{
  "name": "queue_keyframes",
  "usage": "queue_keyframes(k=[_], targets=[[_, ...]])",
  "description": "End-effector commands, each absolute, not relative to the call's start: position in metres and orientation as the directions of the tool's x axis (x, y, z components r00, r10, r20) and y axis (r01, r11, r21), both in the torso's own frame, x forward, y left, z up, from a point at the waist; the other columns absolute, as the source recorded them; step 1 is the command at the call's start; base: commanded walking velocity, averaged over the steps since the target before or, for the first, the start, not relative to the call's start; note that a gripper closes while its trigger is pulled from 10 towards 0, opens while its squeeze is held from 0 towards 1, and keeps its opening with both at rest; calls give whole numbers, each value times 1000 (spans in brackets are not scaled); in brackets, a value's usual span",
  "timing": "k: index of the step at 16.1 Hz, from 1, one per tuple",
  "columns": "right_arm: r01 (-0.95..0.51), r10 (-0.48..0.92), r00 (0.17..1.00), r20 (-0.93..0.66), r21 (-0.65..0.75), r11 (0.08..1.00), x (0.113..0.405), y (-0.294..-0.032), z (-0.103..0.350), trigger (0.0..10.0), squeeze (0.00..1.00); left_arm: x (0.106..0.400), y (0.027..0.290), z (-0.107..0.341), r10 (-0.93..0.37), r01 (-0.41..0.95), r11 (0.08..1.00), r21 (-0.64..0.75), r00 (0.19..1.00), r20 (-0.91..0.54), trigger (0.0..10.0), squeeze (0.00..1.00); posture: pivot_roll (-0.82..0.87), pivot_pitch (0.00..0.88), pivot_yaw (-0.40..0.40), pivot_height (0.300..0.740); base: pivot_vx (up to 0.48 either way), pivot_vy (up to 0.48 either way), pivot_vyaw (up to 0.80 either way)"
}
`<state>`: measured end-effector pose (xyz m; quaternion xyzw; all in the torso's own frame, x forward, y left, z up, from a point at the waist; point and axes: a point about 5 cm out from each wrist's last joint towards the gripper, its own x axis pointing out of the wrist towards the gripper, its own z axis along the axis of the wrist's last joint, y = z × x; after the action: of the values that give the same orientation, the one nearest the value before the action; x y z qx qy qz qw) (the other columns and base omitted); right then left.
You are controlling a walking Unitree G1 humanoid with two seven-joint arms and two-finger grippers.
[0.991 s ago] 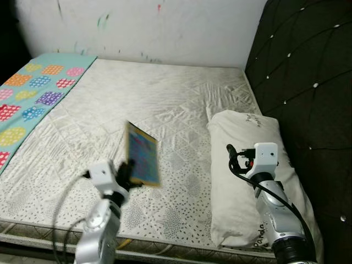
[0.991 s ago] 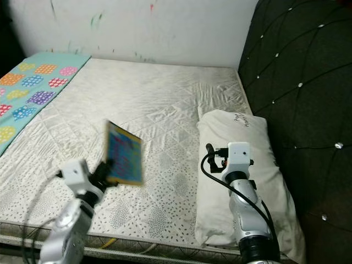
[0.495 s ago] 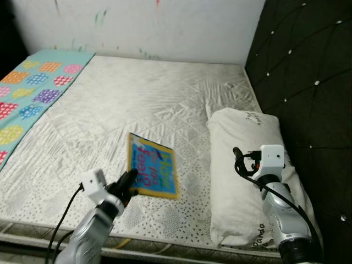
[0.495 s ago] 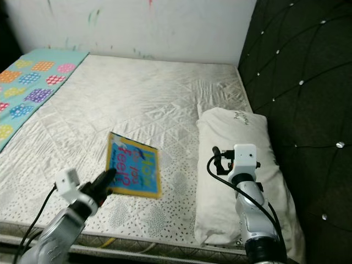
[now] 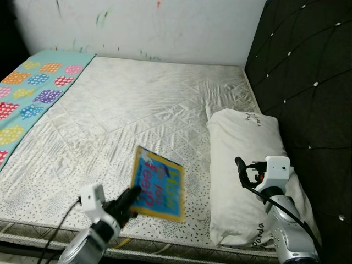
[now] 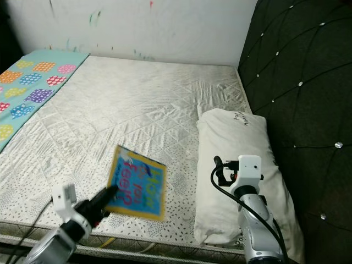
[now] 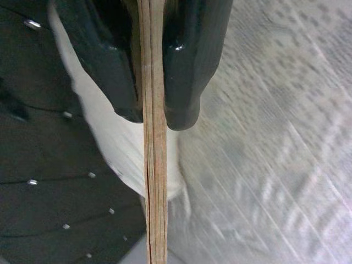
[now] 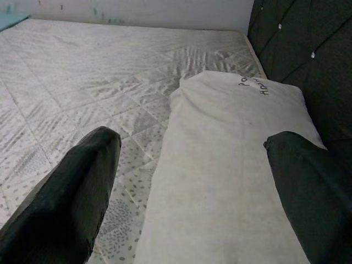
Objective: Clean up the room
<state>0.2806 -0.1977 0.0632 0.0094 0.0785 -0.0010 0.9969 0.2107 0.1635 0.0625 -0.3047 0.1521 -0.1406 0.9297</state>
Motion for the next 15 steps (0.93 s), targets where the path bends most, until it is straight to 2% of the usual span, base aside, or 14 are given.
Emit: queue_keyframes(k=[1,2,4,7,8,12,15], targets=[[15,-12,991,-136,24,1000,287,-196,71,10000,0,220,164,83,-323,208,801,-561,939,-114,10000,0,-69,0,-29,740,0,0,0],[13,-9,991,-133,25,1000,288,-194,74,10000,0,223,166,86,-303,204,829,-522,946,-113,10000,0,-70,0,-28,740,0,0,0],[10,-7,993,-119,25,1000,293,-193,78,10000,0,232,176,89,-177,121,900,-419,979,-97,10000,0,-72,0,-29,740,0,0,0],[47,-43,994,-97,39,998,296,-202,85,10000,0,233,192,85,-22,-14,945,-328,994,-105,10000,0,-85,0,-28,740,0,0,0],[55,-50,994,-93,43,998,295,-203,87,10000,0,233,192,85,-6,-24,955,-296,995,-102,10000,0,-85,0,-27,740,0,0,0],[15,-6,995,-104,84,996,284,-190,82,10000,0,233,183,83,-28,7,983,-183,993,-110,10000,0,-83,0,-22,740,0,0,0],[-67,68,992,-107,13,998,287,-173,80,10000,0,234,172,86,-173,166,984,-65,977,-125,10000,0,-68,0,-16,740,0,0,0]])
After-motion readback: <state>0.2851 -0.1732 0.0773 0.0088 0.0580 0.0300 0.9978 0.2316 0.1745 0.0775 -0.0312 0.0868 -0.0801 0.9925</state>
